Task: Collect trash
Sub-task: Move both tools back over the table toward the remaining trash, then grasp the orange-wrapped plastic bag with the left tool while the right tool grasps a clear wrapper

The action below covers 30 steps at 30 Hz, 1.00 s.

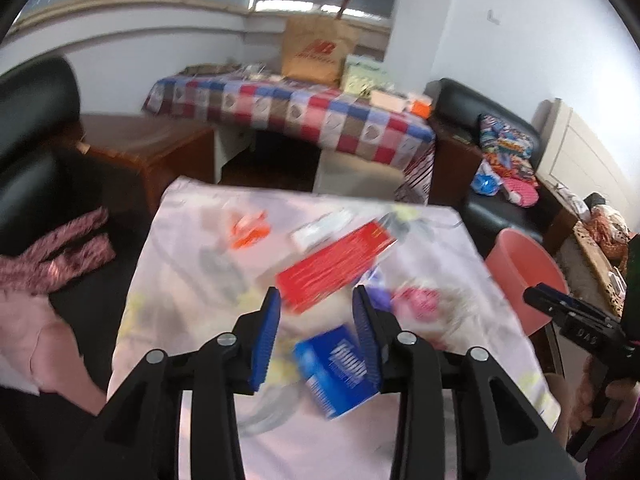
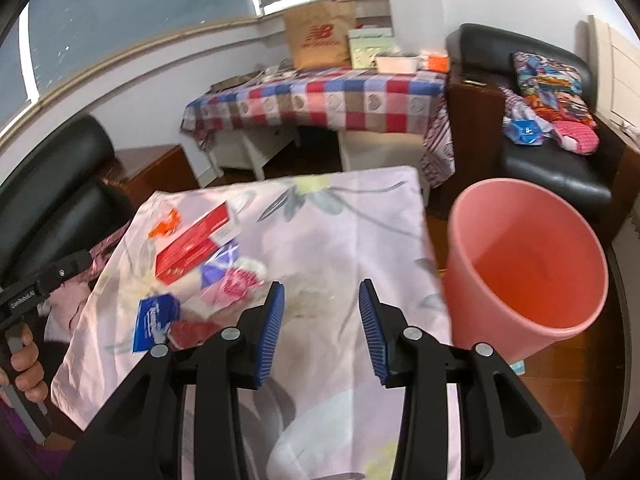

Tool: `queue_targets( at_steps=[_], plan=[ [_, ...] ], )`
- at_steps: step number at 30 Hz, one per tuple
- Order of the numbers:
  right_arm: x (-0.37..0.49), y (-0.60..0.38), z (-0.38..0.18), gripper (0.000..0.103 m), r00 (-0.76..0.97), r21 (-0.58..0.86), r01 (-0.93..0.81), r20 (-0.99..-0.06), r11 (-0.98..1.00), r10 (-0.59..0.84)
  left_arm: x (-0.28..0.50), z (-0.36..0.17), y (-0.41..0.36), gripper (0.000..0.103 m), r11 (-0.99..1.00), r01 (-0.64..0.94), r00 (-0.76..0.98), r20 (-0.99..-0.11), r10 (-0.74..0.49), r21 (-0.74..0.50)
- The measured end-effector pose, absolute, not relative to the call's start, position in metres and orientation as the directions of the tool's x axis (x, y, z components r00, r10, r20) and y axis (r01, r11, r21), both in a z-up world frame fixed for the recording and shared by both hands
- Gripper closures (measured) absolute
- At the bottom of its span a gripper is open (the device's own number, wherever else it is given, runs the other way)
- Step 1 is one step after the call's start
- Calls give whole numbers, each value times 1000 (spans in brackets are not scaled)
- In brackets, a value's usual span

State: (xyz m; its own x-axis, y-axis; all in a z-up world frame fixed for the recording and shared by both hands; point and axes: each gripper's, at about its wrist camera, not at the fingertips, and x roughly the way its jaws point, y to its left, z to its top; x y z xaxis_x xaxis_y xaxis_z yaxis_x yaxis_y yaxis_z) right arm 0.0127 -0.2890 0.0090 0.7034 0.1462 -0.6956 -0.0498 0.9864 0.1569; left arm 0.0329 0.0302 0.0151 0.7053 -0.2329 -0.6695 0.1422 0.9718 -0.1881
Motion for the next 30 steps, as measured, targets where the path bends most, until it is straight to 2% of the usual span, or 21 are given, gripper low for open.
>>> queue_targets(
  at_steps=[10,18,20,25,30],
  plan=[
    [27,-280,-13,64,655,181,-60,-735,982,176,46,-23,61,66,984,47,655,-739,-160,-171],
    [34,-281,-24,64,633,224,-55,-746,973,207,120,-17,64,63,977,4,658,-735,-162,-212],
    [34,-281,-26,64,627,237,-58,-747,970,220,144,-23,63,63,978,-42,649,-750,-128,-203],
    [37,-280,-27,64,622,219,-58,-755,974,207,184,-40,71,63,962,-115,629,-767,-123,-248],
    [45,-282,-24,64,625,221,-43,-755,974,199,209,-30,96,62,924,-158,668,-726,-160,-349]
  ],
)
